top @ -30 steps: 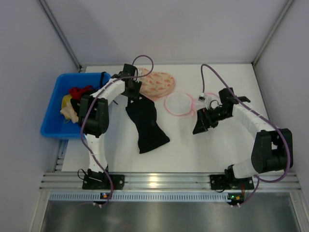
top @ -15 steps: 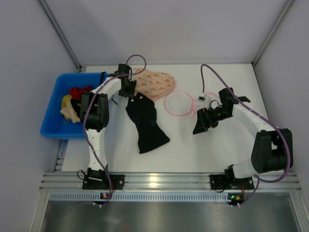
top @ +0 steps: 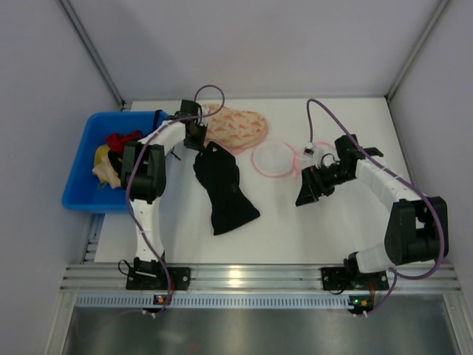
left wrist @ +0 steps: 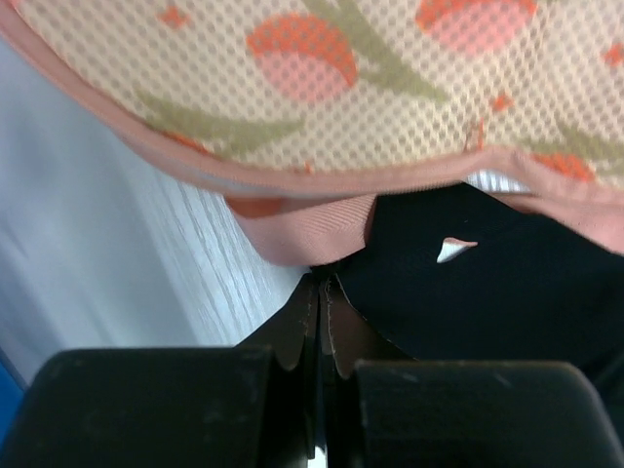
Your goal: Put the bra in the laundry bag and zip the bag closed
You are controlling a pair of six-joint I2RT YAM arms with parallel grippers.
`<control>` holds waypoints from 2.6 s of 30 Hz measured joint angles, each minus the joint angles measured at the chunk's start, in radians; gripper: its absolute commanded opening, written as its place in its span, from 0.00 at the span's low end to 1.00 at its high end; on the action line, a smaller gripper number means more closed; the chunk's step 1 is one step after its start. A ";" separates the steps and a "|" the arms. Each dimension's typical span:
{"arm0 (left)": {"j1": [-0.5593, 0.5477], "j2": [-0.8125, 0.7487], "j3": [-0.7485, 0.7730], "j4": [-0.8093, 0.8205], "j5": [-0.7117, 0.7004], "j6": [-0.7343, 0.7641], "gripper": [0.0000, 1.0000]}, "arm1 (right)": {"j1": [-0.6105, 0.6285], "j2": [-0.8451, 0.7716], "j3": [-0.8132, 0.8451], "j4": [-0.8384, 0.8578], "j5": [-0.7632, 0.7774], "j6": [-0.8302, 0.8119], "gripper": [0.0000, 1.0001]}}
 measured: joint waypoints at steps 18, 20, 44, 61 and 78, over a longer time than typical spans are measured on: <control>-0.064 -0.499 -0.322 -0.032 0.238 0.183 0.00 | 0.000 0.000 0.018 -0.012 -0.014 0.001 0.90; -0.096 -0.518 -0.382 -0.033 0.267 0.211 0.00 | 0.000 0.000 0.018 -0.012 -0.015 0.000 0.90; -0.034 -0.530 -0.315 -0.141 0.354 0.263 0.47 | 0.000 0.013 0.005 -0.011 -0.023 0.000 0.90; 0.050 -0.239 -0.303 -0.294 0.665 0.340 0.45 | 0.000 0.013 0.005 -0.013 -0.023 -0.007 0.90; 0.060 -0.178 -0.277 -0.309 0.694 0.345 0.00 | 0.000 0.013 0.005 -0.017 -0.021 -0.008 0.90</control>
